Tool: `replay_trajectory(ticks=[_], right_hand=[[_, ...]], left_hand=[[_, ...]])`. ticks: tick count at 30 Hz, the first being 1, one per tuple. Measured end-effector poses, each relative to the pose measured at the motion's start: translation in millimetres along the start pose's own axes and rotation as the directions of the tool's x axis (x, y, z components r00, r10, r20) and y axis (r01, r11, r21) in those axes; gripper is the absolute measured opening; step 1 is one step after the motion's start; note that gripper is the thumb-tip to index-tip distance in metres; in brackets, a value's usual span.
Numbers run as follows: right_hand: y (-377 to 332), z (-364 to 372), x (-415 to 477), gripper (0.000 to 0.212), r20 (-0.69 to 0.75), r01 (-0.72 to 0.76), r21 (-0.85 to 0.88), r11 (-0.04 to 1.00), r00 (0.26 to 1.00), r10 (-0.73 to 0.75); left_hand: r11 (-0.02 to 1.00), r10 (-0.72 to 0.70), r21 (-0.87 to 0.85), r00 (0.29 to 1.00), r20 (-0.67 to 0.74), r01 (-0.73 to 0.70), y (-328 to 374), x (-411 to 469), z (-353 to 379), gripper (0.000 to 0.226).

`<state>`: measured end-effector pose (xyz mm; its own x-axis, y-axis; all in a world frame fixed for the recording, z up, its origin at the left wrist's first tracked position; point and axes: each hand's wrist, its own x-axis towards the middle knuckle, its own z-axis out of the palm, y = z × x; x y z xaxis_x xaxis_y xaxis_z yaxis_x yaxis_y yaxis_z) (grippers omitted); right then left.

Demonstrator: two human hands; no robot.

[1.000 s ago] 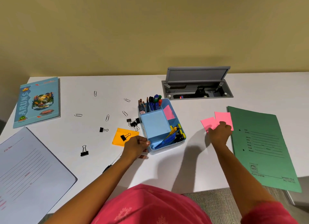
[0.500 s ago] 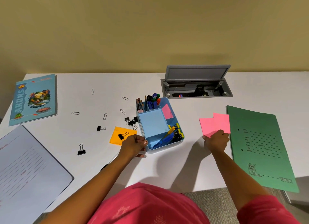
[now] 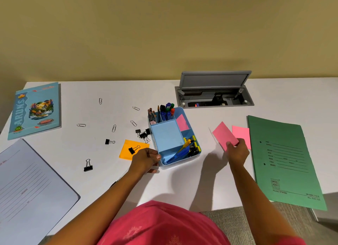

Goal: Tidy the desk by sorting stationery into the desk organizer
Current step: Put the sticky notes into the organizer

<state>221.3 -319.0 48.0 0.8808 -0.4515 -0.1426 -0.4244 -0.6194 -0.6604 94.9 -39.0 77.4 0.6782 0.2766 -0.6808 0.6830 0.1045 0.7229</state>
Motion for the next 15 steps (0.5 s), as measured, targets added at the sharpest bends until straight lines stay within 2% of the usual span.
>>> replay_trajectory(ticks=[3, 5, 7, 11, 15], right_hand=[[-19, -5, -13, 0.023, -0.093, 0.131, 0.145, 0.981, 0.989, -0.118], [-39, -9, -23, 0.021, -0.136, 0.220, 0.268, 0.938, 0.973, -0.189], [-63, -10, -35, 0.020, -0.168, 0.330, 0.320, 0.888, 0.942, -0.290], [-101, 7, -48, 0.019, -0.061, 0.434, 0.274, 0.858, 0.899, -0.434], [-118, 34, -48, 0.025, 0.101, 0.539, 0.125, 0.833, 0.829, -0.551]], left_hand=[[1.000, 0.004, 0.004, 1.000, 0.004, -0.004, 0, 1, 0, 0.013], [1.000, 0.007, 0.013, 1.000, 0.002, -0.007, 0, 2, 0, 0.012], [1.000, 0.009, 0.019, 1.000, 0.001, -0.009, 0, 2, 0, 0.011], [1.000, 0.003, 0.017, 1.000, -0.001, -0.003, 1, 2, 0, 0.011], [1.000, -0.001, 0.009, 1.000, 0.003, 0.001, 4, 1, 0, 0.014]])
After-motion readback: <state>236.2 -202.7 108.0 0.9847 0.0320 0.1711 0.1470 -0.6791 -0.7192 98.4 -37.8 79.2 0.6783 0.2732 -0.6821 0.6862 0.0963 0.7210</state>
